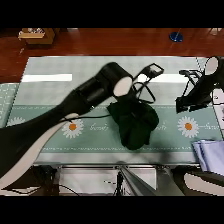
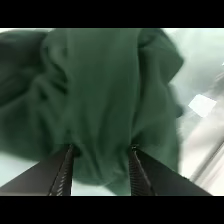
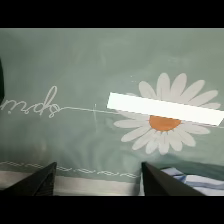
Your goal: Fold the shirts.
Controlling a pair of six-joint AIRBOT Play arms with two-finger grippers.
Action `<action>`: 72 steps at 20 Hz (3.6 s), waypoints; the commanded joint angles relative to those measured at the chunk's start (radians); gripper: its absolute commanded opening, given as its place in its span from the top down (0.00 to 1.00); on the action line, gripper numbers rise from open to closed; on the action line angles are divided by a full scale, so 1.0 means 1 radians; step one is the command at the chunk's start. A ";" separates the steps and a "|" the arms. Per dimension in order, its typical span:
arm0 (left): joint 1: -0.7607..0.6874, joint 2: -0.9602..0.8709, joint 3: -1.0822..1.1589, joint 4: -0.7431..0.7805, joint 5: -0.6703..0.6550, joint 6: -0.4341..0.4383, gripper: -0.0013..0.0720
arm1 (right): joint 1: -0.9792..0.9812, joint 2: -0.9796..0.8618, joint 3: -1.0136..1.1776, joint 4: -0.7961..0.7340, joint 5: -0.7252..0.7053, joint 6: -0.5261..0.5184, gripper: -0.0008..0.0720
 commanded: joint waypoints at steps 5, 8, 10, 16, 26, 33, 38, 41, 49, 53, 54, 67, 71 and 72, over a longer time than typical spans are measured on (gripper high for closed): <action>0.412 0.206 -0.039 -0.058 -0.152 0.108 0.40 | -0.022 0.001 0.000 0.022 -0.026 -0.016 0.19; 0.578 0.257 -0.228 -0.299 -0.171 0.196 0.32 | -0.113 0.001 0.000 0.122 -0.036 -0.037 0.19; 0.653 0.267 -0.404 -0.438 -0.154 0.245 0.16 | -0.198 0.001 0.000 0.253 -0.046 -0.068 0.19; 0.671 0.240 -0.792 -0.697 0.104 0.305 0.13 | -0.332 0.001 0.000 0.409 -0.073 -0.124 0.19; 0.535 -0.012 -0.778 -0.961 0.244 0.347 0.13 | -0.331 0.001 0.000 0.402 -0.097 -0.143 0.19; 0.473 -0.104 -0.641 -0.960 0.253 0.280 0.13 | -0.331 0.001 0.000 0.403 -0.105 -0.142 0.19; 0.472 -0.170 -0.612 -0.959 0.235 0.208 0.87 | -0.331 0.001 0.000 0.403 -0.098 -0.143 0.19; 0.476 -0.174 -0.612 -0.959 0.212 0.208 0.94 | -0.331 0.001 0.000 0.412 -0.098 -0.146 0.19; 0.513 -0.099 -0.612 -0.958 0.160 0.268 0.94 | -0.332 0.001 -0.224 0.789 -0.163 -0.344 0.19; 0.515 -0.087 -0.612 -0.958 0.150 0.268 0.94 | -0.331 0.001 -0.417 0.824 -0.226 -0.427 0.19; 0.515 -0.087 -0.612 -0.958 0.146 0.268 0.94 | -0.331 0.001 -0.459 0.827 -0.226 -0.457 0.19; 0.533 -0.038 -0.609 -0.959 0.135 0.270 0.94 | -0.106 0.001 -0.654 1.103 -0.520 -0.567 0.96; 0.622 0.131 -0.553 -0.959 0.136 0.296 0.94 | -0.165 0.063 -0.571 1.125 -0.269 -0.590 0.96; 0.655 0.190 -0.522 -0.959 0.136 0.299 0.94 | -0.193 0.112 -0.536 1.145 -0.227 -0.586 0.96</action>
